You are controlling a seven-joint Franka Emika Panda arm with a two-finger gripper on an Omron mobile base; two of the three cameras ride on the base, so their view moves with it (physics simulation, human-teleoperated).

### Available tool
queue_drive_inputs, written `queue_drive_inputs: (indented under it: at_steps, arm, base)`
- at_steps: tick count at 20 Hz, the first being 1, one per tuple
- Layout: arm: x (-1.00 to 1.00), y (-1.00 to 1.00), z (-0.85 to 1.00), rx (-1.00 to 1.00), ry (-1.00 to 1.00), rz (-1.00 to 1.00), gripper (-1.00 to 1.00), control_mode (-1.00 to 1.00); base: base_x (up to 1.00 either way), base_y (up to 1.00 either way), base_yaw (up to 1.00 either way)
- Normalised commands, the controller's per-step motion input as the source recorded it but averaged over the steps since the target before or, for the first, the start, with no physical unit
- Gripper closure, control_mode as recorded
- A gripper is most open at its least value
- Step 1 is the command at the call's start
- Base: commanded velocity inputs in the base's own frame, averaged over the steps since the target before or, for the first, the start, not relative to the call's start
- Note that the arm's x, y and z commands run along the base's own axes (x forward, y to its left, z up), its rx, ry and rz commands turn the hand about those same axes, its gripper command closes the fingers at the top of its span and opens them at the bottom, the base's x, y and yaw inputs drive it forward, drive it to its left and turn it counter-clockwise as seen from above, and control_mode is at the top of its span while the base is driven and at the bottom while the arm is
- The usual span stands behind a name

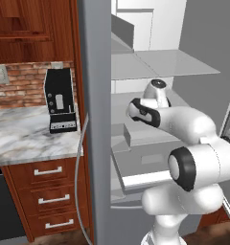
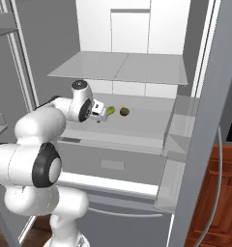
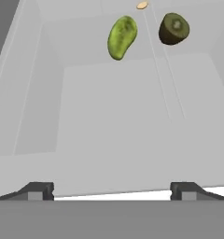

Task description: Pick the kiwi and mango from the fridge and place them on the plate next to the blender to make a fruit smoothie.

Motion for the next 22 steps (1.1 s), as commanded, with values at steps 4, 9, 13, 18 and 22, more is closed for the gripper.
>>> queue_drive_inputs:
  at_steps: [4,9,13,18,22]
  arm:
    - [0.47,-0.02,-0.31,0.0,0.0,0.0,-1.0,-1.0]
    - [0.44,-0.01,-0.17,0.0,0.0,0.0,-1.0,-1.0]
    - [0.43,0.0,-0.24,-0.04,-0.01,0.0,-1.0,-1.0]
    - [0.49,0.0,-0.09,0.0,0.0,0.0,-1.0,-1.0]
    - [0.36,0.0,-0.09,0.0,0.0,0.0,-1.0,-1.0]
  base:
    - [0.0,0.0,0.0]
    - [0.0,0.0,0.0]
    - [0.0,0.0,0.0]
    - [0.0,0.0,0.0]
    - [0.0,0.0,0.0]
